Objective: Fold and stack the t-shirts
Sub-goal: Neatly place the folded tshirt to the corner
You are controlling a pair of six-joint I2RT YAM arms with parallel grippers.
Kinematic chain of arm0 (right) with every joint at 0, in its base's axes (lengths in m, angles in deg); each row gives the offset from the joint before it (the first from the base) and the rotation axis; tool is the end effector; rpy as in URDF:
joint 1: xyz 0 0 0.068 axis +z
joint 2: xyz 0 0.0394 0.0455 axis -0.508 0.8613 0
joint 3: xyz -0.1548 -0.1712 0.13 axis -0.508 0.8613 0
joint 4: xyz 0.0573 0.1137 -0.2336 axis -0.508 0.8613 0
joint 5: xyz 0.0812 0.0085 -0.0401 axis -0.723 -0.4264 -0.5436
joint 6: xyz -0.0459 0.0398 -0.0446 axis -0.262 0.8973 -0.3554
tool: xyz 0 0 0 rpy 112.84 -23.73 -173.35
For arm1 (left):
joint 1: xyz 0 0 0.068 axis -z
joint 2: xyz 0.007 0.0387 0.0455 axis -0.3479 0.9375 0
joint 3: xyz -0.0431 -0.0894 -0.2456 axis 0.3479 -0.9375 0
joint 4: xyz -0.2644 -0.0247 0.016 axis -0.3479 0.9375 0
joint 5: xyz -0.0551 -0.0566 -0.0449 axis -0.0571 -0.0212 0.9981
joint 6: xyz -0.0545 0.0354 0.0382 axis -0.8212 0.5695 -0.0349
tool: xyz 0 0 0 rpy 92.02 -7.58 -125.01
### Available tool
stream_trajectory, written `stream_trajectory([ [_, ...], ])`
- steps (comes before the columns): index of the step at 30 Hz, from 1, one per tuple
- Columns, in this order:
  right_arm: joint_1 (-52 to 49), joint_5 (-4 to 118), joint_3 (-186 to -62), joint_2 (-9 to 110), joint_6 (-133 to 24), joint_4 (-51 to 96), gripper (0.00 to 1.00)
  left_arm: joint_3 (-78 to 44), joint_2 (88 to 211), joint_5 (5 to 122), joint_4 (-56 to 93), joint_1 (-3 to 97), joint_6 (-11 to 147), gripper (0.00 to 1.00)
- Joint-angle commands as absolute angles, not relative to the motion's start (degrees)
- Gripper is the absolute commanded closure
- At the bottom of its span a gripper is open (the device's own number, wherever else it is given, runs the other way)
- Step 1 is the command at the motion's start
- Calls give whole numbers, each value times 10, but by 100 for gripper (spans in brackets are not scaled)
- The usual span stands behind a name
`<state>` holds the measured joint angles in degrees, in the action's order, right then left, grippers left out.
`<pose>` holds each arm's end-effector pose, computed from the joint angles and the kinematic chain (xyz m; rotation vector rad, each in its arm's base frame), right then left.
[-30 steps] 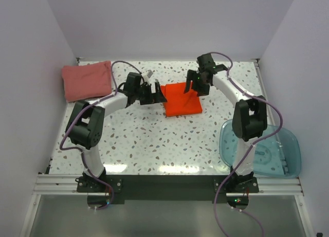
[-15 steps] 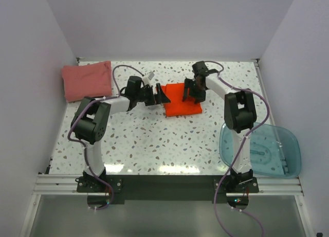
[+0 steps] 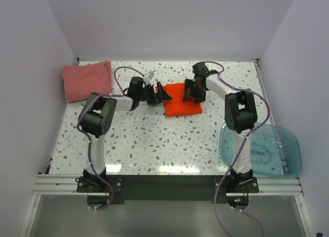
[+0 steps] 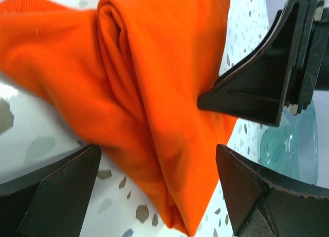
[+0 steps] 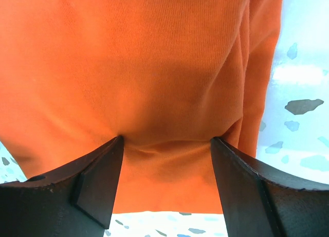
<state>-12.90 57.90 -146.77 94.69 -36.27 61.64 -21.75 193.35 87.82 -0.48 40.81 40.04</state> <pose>0.4476 0.1505 0.1375 0.1384 2.7790 0.3681 0.4153 -0.1916 0.1095 -0.0044 2.2644 -1.1989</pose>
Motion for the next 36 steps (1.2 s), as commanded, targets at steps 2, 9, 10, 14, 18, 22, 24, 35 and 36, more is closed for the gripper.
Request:
stream_trajectory([
  [2, -122, 577, -1439, 962, -375, 643, 28, -200, 1987, 844, -2, 421, 389, 0],
  [9, -117, 564, -1412, 948, -365, 627, 28, -146, 2028, 817, 12, 461, 389, 0],
  [10, -117, 563, -1409, 947, -364, 626, 28, -141, 2031, 811, 16, 466, 389, 0],
  [14, -117, 555, -1402, 944, -360, 620, 28, -127, 2038, 794, 25, 477, 388, 0],
  [18, -117, 552, -1399, 944, -358, 617, 28, -122, 2042, 772, 45, 478, 390, 13],
  [22, -117, 549, -1397, 939, -357, 616, 29, -102, 2055, 750, 88, 478, 398, 49],
  [24, -117, 548, -1396, 935, -356, 615, 29, -96, 2060, 743, 93, 478, 402, 62],
  [35, -116, 527, -1377, 886, -368, 629, 21, -67, 2016, 731, 148, 447, 487, 100],
  [36, -116, 523, -1382, 882, -375, 639, 20, -63, 2008, 730, 156, 437, 500, 100],
])
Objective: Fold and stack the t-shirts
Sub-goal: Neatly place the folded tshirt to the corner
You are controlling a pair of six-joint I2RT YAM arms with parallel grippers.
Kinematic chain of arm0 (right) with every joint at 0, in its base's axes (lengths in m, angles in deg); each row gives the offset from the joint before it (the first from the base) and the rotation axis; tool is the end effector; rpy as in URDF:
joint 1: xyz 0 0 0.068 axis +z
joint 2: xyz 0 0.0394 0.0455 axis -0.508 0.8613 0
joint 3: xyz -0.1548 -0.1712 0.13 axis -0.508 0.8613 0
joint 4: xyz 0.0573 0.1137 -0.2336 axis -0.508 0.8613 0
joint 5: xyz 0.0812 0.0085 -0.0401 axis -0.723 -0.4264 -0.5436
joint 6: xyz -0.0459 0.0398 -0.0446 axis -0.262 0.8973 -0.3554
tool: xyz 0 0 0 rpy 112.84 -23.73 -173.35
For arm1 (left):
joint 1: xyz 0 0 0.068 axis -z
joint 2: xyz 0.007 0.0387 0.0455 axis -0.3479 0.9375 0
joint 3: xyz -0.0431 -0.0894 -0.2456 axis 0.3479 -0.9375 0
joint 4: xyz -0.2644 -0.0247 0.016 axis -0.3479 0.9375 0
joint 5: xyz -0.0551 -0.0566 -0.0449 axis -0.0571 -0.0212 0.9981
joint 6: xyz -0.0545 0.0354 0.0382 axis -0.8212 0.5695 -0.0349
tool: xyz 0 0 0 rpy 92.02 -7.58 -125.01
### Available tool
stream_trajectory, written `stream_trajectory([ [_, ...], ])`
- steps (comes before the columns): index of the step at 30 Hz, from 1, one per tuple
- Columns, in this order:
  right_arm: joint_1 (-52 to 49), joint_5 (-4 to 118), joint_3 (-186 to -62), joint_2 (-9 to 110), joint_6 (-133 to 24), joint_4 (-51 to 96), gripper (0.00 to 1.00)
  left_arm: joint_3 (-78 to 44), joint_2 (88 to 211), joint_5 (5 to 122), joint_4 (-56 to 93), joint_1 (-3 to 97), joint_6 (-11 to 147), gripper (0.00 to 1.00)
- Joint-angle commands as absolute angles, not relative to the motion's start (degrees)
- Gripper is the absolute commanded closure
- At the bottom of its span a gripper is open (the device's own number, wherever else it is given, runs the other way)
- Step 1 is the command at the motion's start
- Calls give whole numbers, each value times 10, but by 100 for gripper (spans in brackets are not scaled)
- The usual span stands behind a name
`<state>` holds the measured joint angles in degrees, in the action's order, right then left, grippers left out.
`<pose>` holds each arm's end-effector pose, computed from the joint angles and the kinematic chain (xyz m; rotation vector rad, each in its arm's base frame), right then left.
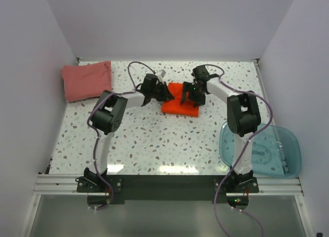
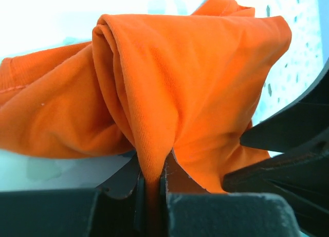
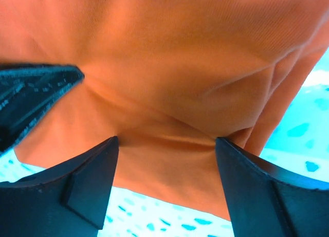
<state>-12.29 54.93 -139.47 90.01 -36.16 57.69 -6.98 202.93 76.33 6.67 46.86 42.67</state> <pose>0.4281 0.1527 0.1392 0.1079 2.7682 0.4489 0.4439 -0.2471 0.0973 0.0249 2.2903 -1.0131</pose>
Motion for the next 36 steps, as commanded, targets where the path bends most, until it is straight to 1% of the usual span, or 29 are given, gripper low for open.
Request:
stream_trajectory([
  [1, -117, 520, -1383, 871, -377, 644, 19, -58, 1993, 726, 177, 433, 517, 100],
  [3, -115, 514, -1383, 854, -386, 654, 17, -37, 1977, 715, 204, 422, 566, 100],
  [4, -117, 512, -1383, 838, -387, 656, 13, -30, 1962, 708, 239, 419, 583, 100],
  [7, -117, 508, -1384, 816, -396, 665, 6, -15, 1930, 704, 277, 398, 637, 100],
  [8, -117, 506, -1384, 804, -398, 666, 6, -10, 1923, 706, 286, 392, 661, 100],
  [15, -117, 471, -1364, 781, -396, 648, 5, 28, 1883, 707, 379, 314, 735, 100],
  [18, -116, 462, -1350, 777, -399, 643, 5, 50, 1871, 731, 403, 281, 752, 100],
  [27, -117, 446, -1305, 772, -402, 631, 5, 166, 1871, 773, 481, 204, 792, 100],
  [30, -117, 445, -1303, 770, -403, 634, 5, 202, 1876, 786, 494, 159, 793, 100],
  [36, -115, 446, -1306, 768, -405, 647, 5, 316, 1914, 835, 527, 95, 800, 100],
])
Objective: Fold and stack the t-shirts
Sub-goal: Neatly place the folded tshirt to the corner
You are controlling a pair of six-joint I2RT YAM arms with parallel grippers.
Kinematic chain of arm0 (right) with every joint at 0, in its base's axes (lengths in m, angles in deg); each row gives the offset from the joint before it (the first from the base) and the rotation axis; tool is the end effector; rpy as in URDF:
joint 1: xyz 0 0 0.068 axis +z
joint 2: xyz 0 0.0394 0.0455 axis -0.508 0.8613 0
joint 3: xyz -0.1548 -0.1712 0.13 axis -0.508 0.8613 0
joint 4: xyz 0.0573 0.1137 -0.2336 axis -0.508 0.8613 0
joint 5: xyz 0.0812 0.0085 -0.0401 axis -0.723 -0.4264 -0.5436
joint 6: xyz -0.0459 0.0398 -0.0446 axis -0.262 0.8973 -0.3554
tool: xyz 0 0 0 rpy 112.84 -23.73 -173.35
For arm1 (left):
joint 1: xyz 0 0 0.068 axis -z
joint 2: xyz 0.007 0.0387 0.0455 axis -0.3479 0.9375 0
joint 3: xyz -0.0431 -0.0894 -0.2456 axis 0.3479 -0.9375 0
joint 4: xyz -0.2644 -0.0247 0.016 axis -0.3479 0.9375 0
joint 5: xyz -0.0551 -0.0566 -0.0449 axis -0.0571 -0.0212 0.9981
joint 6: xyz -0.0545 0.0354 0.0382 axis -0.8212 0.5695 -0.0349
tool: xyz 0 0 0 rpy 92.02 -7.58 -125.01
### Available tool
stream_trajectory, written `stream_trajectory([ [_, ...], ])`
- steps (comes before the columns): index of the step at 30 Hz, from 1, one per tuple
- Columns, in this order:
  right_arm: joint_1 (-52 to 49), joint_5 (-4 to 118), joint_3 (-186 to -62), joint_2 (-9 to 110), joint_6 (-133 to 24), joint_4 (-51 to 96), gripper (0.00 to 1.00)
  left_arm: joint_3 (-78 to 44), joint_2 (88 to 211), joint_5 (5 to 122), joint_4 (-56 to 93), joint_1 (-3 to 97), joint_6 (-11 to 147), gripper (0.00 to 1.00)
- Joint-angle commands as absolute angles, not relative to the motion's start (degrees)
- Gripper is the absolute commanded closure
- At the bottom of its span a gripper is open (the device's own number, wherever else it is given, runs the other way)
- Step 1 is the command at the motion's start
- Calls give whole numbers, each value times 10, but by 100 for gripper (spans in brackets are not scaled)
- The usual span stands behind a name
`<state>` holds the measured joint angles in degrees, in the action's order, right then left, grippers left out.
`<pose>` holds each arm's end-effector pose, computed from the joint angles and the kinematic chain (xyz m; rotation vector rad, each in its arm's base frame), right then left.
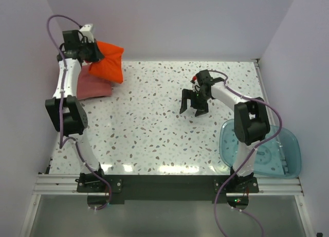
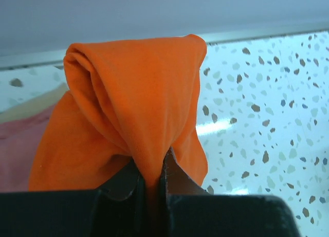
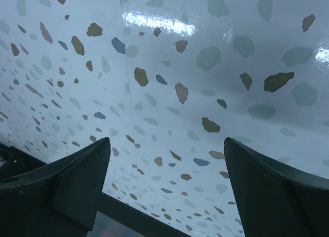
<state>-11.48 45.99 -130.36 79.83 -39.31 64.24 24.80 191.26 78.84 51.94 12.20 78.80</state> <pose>0.3730 0.1507 0.1608 -0.0135 2.8797 0.6206 0.4982 0.0455 0.3093 0.0679 2.1440 -0.3764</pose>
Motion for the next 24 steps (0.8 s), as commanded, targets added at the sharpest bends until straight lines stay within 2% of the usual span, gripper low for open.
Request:
stream_trajectory([
  [1, -115, 447, -1306, 768, -405, 648, 5, 330, 1915, 838, 528, 88, 800, 100],
  [11, -114, 453, -1296, 752, -403, 658, 5, 277, 1924, 870, 489, 0, 770, 100],
  [20, -114, 466, -1294, 725, -401, 674, 5, 248, 1949, 765, 475, -37, 755, 100],
  [21, -114, 466, -1292, 720, -399, 674, 5, 243, 1951, 753, 477, -40, 756, 97],
  [22, -114, 466, -1293, 714, -398, 675, 5, 240, 1953, 748, 480, -42, 755, 86],
  [23, -114, 467, -1292, 712, -396, 678, 5, 239, 1955, 745, 487, -48, 753, 70],
  [24, -114, 468, -1292, 707, -395, 679, 5, 239, 1958, 729, 491, -50, 749, 43],
])
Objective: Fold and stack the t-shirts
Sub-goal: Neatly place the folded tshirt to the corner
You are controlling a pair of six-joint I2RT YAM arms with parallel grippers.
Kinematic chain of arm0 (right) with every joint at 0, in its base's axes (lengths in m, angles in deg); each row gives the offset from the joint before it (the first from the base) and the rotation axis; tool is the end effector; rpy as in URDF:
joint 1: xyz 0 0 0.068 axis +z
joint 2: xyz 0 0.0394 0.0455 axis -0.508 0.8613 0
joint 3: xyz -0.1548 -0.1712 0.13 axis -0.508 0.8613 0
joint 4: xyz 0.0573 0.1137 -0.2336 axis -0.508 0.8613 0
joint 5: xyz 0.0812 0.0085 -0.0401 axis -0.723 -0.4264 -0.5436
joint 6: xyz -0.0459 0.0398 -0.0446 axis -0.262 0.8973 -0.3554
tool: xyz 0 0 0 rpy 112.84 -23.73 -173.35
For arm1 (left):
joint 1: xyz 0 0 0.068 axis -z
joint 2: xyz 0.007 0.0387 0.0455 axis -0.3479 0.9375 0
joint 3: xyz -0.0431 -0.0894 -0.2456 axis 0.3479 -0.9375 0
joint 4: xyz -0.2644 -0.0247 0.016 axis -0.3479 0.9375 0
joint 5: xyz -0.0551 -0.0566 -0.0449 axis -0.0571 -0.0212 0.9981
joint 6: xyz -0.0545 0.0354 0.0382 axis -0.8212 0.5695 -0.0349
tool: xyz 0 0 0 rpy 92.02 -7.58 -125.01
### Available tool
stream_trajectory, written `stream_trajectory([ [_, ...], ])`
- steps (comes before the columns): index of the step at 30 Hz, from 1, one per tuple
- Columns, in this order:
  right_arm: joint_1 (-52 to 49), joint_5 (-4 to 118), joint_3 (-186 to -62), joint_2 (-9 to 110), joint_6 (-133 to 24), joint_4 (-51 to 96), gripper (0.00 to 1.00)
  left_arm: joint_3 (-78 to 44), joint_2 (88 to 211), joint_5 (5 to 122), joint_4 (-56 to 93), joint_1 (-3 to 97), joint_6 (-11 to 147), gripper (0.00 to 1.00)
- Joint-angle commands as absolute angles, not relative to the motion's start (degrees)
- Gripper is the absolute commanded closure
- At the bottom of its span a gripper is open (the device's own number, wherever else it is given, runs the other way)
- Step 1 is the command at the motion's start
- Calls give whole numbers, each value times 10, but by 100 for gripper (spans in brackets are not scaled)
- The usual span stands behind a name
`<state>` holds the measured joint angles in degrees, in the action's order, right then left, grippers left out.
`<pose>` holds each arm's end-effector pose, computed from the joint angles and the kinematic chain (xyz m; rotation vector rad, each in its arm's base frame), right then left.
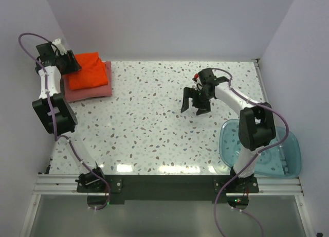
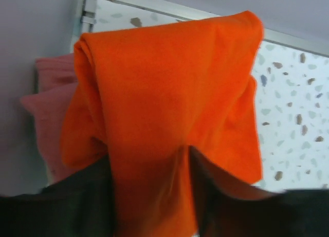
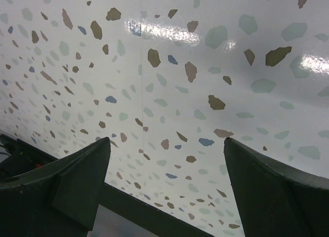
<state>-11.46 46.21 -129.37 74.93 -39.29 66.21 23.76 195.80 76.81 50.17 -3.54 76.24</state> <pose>0.3611 0.1465 0.1862 -0.0206 2.8452 0.6253 0.4810 0.1874 0.2668 -0.3189 2.1765 -0.2264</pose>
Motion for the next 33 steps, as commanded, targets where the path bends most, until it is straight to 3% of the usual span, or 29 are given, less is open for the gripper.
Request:
stream_trajectory([
  [1, -113, 470, -1292, 698, -393, 678, 5, 239, 1958, 718, 494, -51, 745, 32],
  [2, -114, 471, -1292, 695, -394, 679, 5, 237, 1957, 705, 497, -51, 745, 25],
  [3, -114, 474, -1293, 690, -394, 680, 5, 232, 1948, 681, 497, -51, 740, 0],
  [10, -114, 489, -1293, 662, -394, 683, 4, 203, 1858, 581, 505, -51, 710, 0],
  [18, -113, 491, -1286, 635, -393, 678, 4, -38, 1641, 504, 429, -3, 708, 0],
  [33, -112, 513, -1233, 559, -370, 643, 4, -277, 1423, 463, 453, 363, 595, 0],
])
